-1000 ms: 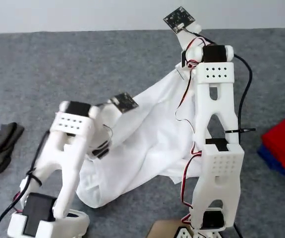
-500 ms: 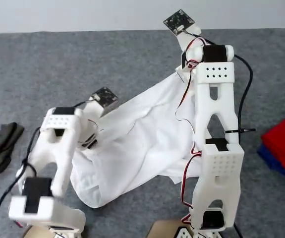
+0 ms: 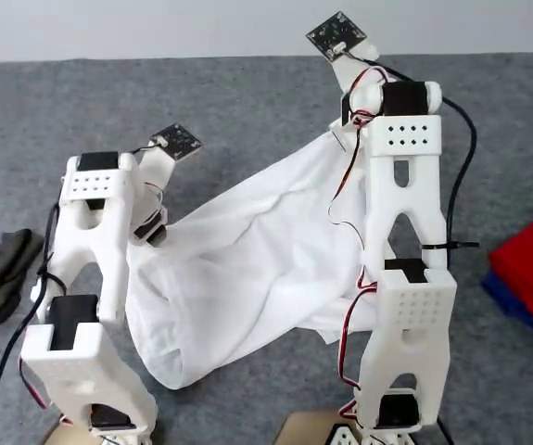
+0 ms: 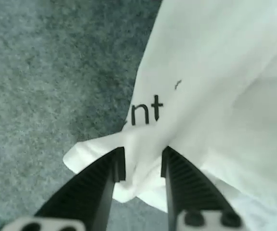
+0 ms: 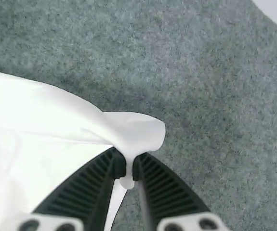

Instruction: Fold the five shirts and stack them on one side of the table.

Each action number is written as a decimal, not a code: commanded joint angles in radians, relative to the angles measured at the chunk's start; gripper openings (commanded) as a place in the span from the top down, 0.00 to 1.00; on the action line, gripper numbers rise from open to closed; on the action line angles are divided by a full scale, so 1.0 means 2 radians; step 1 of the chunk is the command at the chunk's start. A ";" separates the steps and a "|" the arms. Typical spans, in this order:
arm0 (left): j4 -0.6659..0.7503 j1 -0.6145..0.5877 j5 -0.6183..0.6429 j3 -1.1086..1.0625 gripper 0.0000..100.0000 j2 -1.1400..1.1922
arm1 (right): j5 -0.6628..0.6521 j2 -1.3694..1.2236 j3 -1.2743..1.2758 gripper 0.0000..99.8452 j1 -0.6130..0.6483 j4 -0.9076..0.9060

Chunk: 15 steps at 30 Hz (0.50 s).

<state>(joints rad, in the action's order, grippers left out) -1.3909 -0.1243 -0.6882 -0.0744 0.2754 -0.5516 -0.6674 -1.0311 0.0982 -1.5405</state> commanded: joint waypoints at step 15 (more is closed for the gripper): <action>-0.183 0.061 -0.023 0.165 0.87 -0.016 | 0.005 0.008 -0.025 0.99 0.004 -0.003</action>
<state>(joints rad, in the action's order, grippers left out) -1.7162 -0.0384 -0.7357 0.2064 0.2754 -0.5516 -0.6674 -1.0311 0.0982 -1.5405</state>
